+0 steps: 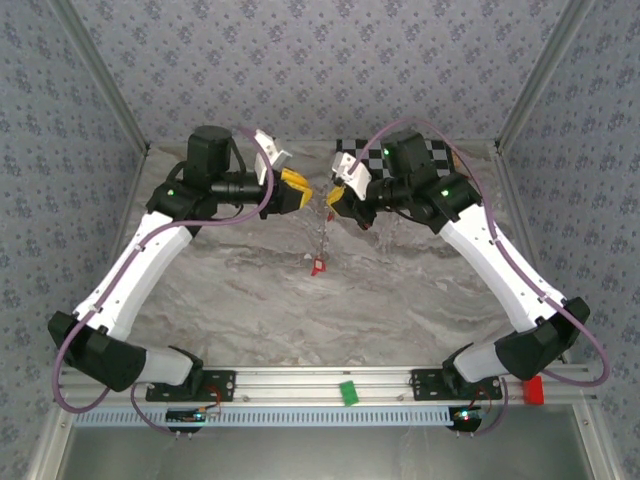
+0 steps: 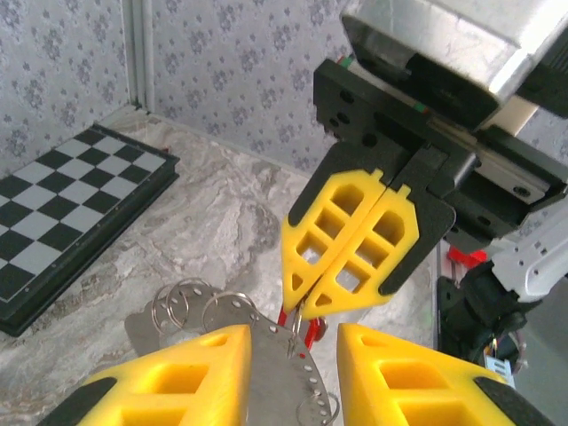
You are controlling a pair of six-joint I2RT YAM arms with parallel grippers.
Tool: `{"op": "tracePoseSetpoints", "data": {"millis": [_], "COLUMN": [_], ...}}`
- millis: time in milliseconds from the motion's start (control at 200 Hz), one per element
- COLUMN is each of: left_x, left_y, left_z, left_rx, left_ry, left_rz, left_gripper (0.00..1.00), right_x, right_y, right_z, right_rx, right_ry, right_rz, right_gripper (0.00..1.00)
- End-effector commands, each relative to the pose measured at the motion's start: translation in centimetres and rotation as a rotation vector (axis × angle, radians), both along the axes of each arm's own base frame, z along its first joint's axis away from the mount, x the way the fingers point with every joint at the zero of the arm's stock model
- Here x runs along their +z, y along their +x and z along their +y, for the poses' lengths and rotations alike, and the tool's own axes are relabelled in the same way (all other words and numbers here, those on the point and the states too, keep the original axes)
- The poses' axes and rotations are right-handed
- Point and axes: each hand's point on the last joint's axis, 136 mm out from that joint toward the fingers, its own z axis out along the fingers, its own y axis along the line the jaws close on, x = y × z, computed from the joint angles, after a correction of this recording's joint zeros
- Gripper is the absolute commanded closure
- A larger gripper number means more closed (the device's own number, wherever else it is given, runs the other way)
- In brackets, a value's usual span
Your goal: Put the keys on the keyring
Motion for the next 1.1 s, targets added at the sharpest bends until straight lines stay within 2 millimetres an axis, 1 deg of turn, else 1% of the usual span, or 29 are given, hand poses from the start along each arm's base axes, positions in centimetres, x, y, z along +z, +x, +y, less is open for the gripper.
{"op": "tracePoseSetpoints", "data": {"millis": [0,265,380,595,835,1094], "left_x": [-0.5,-2.0,-2.5,-2.8,-3.1,-2.5], "left_y": [-0.6,-1.1,-0.9,-0.5,0.2,-0.8], "left_z": [-0.2,-1.1,-1.4,-1.8,-1.7,-2.6], "left_rx": [-0.039,-0.063,-0.059,-0.046,-0.011,-0.076], "left_ry": [0.052,0.111,0.132,0.144,0.155,0.106], "left_rz": [-0.017,-0.035,-0.042,-0.058,-0.072,-0.077], "left_gripper": [0.69,0.68,0.68,0.68,0.68,0.69], "right_x": [1.3,1.2,1.2,1.3,1.4,1.9], "right_y": [0.3,0.0,-0.3,-0.7,-1.2,-1.6], "right_z": [-0.2,0.5,0.7,1.1,1.6,2.2], "right_rx": [0.006,0.028,0.039,0.054,0.076,0.096], "right_ry": [-0.032,-0.036,-0.028,-0.014,0.013,0.058], "right_rz": [-0.083,-0.078,-0.071,-0.055,-0.033,-0.005], "right_gripper": [1.0,1.0,1.0,1.0,1.0,1.0]}}
